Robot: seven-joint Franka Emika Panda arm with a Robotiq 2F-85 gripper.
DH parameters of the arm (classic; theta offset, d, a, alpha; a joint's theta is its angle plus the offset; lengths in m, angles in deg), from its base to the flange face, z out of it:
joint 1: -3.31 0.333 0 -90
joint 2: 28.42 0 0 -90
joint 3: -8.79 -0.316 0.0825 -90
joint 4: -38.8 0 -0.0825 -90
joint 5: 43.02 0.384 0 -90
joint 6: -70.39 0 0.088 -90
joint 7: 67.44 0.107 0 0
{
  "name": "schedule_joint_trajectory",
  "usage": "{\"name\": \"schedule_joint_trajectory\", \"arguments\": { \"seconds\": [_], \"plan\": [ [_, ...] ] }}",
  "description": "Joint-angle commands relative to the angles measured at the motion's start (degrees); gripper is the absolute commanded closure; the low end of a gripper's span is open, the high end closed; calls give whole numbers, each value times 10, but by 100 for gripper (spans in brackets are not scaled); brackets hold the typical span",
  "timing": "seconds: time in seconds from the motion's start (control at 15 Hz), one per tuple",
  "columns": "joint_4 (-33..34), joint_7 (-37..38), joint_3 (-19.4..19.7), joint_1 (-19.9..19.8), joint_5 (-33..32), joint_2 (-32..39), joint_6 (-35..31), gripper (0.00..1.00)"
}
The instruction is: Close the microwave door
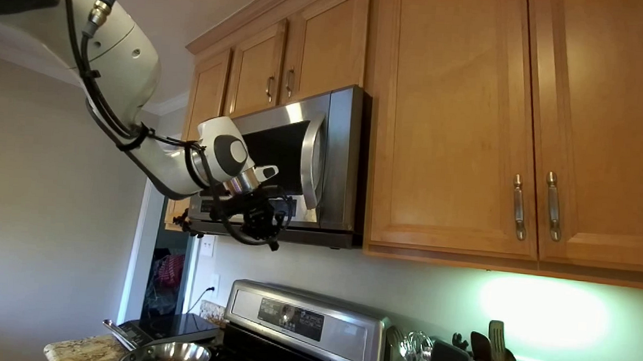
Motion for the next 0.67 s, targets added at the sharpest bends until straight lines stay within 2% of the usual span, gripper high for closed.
{"name": "schedule_joint_trajectory", "arguments": {
  "seconds": [0.0,0.07,0.2,0.27,0.4,0.6],
  "plan": [
    [-20,-20,19,58,93,-45,111,98],
    [-23,-17,21,69,121,-56,152,98],
    [-28,7,20,79,148,-76,230,73],
    [-31,9,22,82,160,-85,260,67],
    [-50,12,30,86,194,-109,302,54],
    [-84,15,42,87,236,-139,330,35]
  ]
}}
